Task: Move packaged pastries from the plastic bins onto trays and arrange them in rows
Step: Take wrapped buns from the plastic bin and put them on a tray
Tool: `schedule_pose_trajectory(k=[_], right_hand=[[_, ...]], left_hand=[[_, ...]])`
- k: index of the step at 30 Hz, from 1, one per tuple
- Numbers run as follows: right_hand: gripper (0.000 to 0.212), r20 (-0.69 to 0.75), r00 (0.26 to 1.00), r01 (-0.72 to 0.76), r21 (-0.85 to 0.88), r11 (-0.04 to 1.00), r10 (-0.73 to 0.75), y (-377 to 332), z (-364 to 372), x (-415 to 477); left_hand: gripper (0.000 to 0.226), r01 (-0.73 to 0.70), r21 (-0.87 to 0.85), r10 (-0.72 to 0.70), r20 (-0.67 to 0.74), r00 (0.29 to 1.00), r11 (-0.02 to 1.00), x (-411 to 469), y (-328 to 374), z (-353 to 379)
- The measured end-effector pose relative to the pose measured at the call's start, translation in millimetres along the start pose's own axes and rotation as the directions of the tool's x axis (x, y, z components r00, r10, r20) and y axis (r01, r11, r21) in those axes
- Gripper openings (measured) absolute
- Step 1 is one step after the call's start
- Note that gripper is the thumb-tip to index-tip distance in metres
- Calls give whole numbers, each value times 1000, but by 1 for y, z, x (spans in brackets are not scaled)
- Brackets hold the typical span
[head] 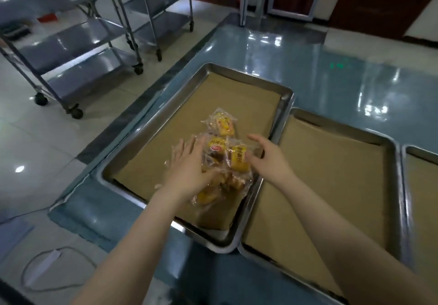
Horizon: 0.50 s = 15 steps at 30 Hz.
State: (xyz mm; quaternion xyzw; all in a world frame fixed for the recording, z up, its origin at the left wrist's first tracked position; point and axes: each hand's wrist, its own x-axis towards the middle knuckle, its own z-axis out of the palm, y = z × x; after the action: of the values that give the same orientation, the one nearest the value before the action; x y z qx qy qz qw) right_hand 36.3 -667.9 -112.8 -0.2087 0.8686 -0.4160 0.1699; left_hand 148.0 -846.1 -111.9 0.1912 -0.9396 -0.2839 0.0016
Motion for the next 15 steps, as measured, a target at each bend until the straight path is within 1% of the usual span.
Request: schedule_pose_trajectory(k=[3, 6, 8, 11, 15], right_hand=[[46, -114, 993, -16, 2, 1000, 16, -14, -11, -22], [32, -230, 973, -33, -33, 999, 25, -19, -16, -53], [29, -291, 956, -57, -27, 998, 46, -16, -19, -77], [32, -357, 928, -102, 29, 994, 106, -8, -23, -115], [34, -450, 876, -159, 76, 984, 177, 0, -32, -164]], left_hand=[[88, -199, 19, 198, 20, 980, 980, 3, 11, -8], [80, -397, 13, 397, 34, 917, 918, 0, 22, -10], [76, -495, -26, 495, 70, 866, 869, -6, 32, -9], [73, -594, -80, 600, 116, 792, 800, -23, 48, -3], [73, -671, -110, 679, 151, 718, 733, -47, 70, 5]])
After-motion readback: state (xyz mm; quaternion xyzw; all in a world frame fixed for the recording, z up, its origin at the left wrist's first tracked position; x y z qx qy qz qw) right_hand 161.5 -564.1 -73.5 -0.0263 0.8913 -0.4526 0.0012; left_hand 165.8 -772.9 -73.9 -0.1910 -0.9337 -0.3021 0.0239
